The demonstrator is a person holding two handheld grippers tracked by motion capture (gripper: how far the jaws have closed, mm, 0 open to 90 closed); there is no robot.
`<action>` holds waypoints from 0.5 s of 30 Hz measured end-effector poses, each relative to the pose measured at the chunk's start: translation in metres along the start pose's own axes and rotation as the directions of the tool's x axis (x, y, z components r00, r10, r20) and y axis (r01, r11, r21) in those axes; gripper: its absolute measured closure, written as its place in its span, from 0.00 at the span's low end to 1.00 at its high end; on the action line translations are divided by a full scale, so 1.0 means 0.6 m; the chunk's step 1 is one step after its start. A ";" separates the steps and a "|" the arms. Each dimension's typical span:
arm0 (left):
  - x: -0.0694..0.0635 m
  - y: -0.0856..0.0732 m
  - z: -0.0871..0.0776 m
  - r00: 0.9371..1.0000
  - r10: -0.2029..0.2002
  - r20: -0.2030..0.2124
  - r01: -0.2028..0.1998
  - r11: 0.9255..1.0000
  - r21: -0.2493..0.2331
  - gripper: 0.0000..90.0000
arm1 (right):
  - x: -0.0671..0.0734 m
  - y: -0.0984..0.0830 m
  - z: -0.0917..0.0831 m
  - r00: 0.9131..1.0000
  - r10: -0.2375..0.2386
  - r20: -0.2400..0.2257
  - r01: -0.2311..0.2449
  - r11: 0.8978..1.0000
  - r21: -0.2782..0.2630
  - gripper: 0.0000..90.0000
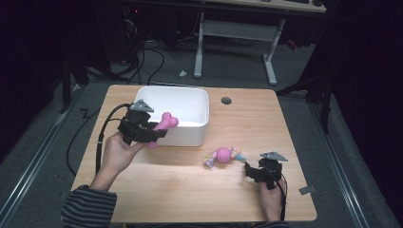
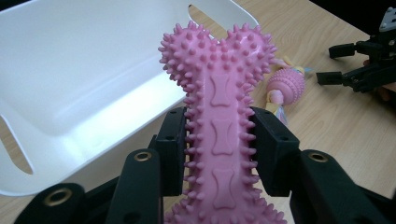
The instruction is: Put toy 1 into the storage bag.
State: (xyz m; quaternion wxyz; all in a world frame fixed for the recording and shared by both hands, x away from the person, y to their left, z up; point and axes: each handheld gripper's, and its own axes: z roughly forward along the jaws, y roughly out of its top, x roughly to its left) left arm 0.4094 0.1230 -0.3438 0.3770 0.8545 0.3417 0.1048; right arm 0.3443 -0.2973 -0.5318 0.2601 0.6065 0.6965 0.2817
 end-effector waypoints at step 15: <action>0.031 0.035 0.014 1.000 -0.014 -0.020 0.014 1.000 0.003 0.65 | 0.000 0.000 0.000 1.000 -0.006 -0.004 0.006 1.000 0.001 0.17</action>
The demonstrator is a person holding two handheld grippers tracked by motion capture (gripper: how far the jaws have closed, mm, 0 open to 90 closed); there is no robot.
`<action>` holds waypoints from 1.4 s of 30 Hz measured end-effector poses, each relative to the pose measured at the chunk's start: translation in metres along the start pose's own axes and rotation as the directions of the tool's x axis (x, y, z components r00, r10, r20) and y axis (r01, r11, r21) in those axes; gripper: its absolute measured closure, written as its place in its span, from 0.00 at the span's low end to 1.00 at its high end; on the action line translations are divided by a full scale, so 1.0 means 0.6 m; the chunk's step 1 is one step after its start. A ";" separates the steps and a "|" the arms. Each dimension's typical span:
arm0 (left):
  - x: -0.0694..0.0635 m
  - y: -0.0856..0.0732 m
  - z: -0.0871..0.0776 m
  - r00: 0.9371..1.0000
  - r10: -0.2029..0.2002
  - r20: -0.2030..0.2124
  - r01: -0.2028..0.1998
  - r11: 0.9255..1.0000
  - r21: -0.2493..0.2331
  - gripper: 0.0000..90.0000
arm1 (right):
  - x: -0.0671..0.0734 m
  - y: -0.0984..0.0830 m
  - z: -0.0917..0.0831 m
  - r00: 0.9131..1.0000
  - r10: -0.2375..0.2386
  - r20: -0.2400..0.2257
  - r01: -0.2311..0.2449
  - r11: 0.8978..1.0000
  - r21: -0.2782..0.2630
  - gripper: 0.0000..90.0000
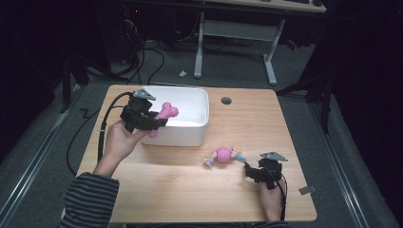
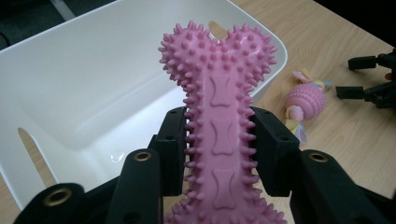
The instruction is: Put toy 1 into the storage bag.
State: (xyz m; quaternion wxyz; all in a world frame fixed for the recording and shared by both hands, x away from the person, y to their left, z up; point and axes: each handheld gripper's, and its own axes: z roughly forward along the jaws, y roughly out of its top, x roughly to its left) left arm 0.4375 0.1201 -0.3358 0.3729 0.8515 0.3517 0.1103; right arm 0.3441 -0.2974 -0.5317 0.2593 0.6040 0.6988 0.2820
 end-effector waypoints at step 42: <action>0.051 0.042 0.114 0.992 -0.061 -0.112 0.067 0.996 0.053 0.65 | 0.001 0.000 0.000 1.000 -0.001 -0.003 0.001 1.000 0.001 0.17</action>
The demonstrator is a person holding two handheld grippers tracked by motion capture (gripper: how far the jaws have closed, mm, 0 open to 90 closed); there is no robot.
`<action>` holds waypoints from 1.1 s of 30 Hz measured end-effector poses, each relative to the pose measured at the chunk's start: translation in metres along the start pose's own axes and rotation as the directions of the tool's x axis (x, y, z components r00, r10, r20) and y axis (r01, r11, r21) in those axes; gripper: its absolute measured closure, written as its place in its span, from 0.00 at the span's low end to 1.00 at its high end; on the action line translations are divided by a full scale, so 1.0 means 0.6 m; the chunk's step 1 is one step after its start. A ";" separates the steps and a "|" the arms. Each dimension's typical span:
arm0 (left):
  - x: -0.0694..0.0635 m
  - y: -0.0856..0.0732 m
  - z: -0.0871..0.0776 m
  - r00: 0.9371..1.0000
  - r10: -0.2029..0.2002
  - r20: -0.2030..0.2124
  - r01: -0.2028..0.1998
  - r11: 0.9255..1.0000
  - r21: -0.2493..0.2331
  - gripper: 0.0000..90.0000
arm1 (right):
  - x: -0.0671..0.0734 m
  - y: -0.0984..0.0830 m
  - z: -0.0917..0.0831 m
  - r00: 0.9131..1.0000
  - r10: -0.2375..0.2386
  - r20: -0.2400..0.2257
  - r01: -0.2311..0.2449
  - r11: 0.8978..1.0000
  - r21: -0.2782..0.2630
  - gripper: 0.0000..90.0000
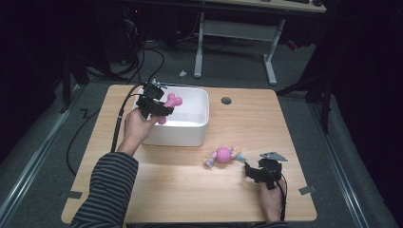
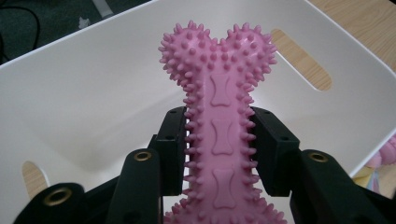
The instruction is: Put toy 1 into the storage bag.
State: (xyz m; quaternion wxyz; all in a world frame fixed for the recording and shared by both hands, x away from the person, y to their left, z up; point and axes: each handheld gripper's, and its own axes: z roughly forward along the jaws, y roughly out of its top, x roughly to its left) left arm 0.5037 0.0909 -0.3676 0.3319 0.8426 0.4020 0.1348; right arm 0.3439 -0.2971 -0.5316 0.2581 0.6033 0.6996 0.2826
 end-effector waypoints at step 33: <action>-0.009 -0.008 0.054 0.999 0.024 -0.033 -0.022 0.997 0.077 0.65 | 0.000 0.000 0.000 1.000 0.000 0.000 0.000 1.000 0.000 0.17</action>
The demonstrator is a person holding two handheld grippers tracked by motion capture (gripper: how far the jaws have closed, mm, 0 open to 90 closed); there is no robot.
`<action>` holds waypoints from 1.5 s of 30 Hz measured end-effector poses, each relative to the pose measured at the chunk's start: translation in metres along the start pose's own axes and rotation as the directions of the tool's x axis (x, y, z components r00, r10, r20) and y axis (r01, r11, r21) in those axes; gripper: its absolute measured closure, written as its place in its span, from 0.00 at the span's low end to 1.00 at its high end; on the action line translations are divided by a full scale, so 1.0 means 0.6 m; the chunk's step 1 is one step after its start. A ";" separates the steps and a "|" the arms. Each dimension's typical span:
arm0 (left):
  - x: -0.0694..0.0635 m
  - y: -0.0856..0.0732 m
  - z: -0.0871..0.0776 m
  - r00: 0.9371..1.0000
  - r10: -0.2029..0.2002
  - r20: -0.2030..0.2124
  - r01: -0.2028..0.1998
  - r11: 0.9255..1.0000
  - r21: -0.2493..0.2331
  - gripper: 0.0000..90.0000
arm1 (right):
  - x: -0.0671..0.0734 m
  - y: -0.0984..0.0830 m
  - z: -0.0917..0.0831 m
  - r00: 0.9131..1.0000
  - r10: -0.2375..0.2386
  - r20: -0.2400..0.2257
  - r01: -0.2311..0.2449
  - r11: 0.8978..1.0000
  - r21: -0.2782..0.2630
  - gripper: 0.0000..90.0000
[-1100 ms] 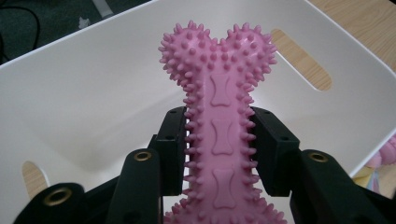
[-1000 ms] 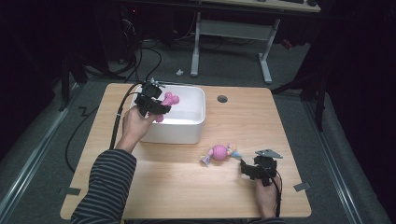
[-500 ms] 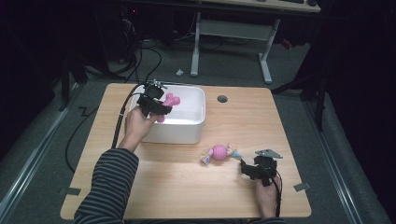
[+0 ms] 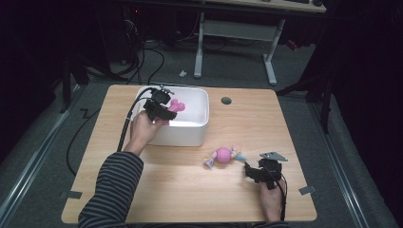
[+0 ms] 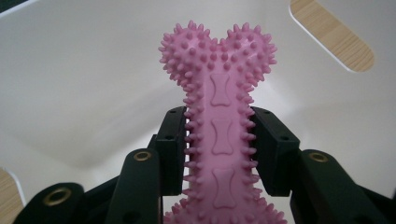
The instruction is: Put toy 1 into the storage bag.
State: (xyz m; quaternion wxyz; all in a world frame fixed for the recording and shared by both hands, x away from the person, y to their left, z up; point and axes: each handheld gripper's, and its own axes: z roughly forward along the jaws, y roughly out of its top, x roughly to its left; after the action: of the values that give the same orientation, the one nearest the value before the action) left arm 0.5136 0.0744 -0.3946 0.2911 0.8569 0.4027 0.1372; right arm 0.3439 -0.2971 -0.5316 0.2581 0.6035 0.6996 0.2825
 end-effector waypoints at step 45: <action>-0.009 -0.054 -0.114 1.000 -0.001 0.011 0.003 0.986 -0.164 0.39 | 0.000 0.000 0.000 1.000 -0.003 -0.004 0.003 1.000 0.000 0.17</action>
State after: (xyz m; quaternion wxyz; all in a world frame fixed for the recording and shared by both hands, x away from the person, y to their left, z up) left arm 0.4581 0.1132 -0.3600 0.3631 0.8304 0.3891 0.1647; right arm 0.3441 -0.2969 -0.5317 0.2571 0.6019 0.7010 0.2833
